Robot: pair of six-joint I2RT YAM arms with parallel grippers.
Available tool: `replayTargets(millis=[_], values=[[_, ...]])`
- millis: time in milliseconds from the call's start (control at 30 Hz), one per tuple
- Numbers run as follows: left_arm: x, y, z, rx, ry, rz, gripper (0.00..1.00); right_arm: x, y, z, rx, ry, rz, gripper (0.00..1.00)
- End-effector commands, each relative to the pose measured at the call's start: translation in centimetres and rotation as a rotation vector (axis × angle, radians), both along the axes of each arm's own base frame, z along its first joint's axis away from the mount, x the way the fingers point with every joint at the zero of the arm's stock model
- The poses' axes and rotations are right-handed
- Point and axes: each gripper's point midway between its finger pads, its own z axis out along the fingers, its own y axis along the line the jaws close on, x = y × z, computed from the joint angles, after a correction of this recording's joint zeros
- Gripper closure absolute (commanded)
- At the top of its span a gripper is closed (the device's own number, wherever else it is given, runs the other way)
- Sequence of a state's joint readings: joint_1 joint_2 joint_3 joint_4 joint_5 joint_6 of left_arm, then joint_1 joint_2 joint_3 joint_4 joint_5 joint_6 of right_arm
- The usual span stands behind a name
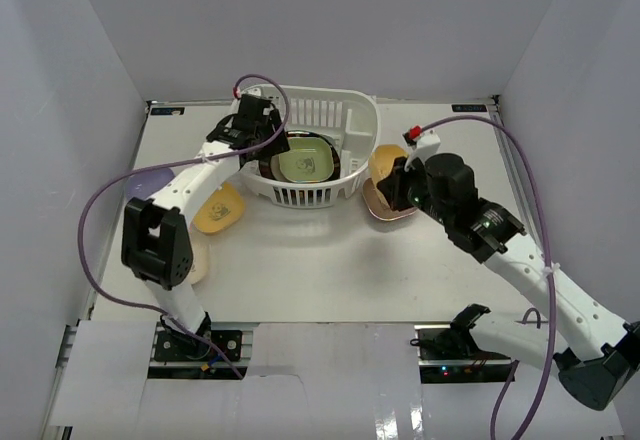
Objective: Place the plates into the plastic bin on the countertop
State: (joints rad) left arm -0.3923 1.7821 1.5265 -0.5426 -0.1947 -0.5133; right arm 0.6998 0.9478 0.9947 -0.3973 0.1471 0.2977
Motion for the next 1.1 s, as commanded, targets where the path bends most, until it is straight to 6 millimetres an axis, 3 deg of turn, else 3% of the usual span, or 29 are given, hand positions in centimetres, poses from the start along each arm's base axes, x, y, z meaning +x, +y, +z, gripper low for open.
replayTargets(millis=[0,33,67,133,200,267,433,467,500,533,600,633,667,733,767,800,867,900,1000,1067], values=[[-2.8,3.1,9.5,-0.088,-0.214,0.046,0.25,2.8,4.0,4.1,0.014,-0.120,0.106,0.92],[-3.3,4.5,10.0,-0.084,-0.232,0.075,0.25,3.8,5.3,7.1,0.045,-0.179,0.126,0.92],[-4.1,5.7,10.2,-0.073,-0.238,0.098,0.26,5.4,7.1,5.6,0.010,-0.148,0.150,0.92],[-6.6,9.0,9.7,-0.048,-0.242,0.170,0.27,7.1,9.3,6.4,-0.001,-0.182,0.185,0.92],[-8.6,11.0,8.2,-0.034,-0.210,0.212,0.28,9.4,12.3,6.2,-0.010,-0.180,0.217,0.92],[-11.1,13.9,5.2,-0.010,-0.158,0.278,0.30,12.2,14.7,4.9,-0.050,-0.172,0.231,0.92],[-14.7,19.6,-1.9,-0.041,-0.011,0.446,0.29,16.2,18.5,1.9,-0.104,-0.150,0.228,0.92],[-14.7,20.1,-2.3,-0.055,-0.012,0.469,0.28,17.1,19.2,0.0,-0.124,-0.131,0.227,0.92],[-14.7,20.6,-2.8,-0.060,-0.004,0.485,0.28,17.8,19.8,1.0,-0.115,-0.154,0.226,0.92],[-14.6,21.6,-3.1,-0.061,-0.010,0.519,0.27,18.7,20.5,-1.1,-0.142,-0.133,0.230,0.92],[-14.2,22.3,-3.9,-0.061,0.013,0.544,0.26,19.4,21.2,-2.2,-0.166,-0.111,0.237,0.92],[-14.1,22.8,-4.1,-0.067,0.020,0.562,0.26,19.8,21.9,-1.3,-0.152,-0.124,0.240,0.92],[-13.5,23.0,-4.4,-0.070,0.027,0.567,0.26,20.1,22.4,-3.2,-0.167,-0.090,0.244,0.90],[-13.1,23.4,-4.9,-0.069,0.043,0.572,0.25,19.7,23.1,-3.6,-0.158,-0.071,0.264,0.63],[-12.8,23.6,-5.2,-0.068,0.054,0.572,0.26,19.3,23.3,-3.3,-0.151,-0.070,0.270,0.55],[-12.5,23.7,-5.6,-0.059,0.075,0.568,0.26,19.1,23.4,-2.7,-0.142,-0.083,0.270,0.40],[-11.8,23.5,-5.8,-0.065,0.087,0.538,0.26,18.2,22.7,-0.7,-0.127,-0.116,0.266,0.31],[-11.8,23.3,-6.8,-0.065,0.120,0.526,0.27,17.4,21.8,1.2,-0.110,-0.142,0.259,0.30],[-11.4,22.8,-7.8,-0.085,0.148,0.500,0.31,15.9,19.9,3.7,-0.080,-0.195,0.242,0.34],[-11.2,22.7,-8.3,-0.087,0.157,0.492,0.34,13.3,16.9,4.7,-0.059,-0.222,0.217,0.38]])
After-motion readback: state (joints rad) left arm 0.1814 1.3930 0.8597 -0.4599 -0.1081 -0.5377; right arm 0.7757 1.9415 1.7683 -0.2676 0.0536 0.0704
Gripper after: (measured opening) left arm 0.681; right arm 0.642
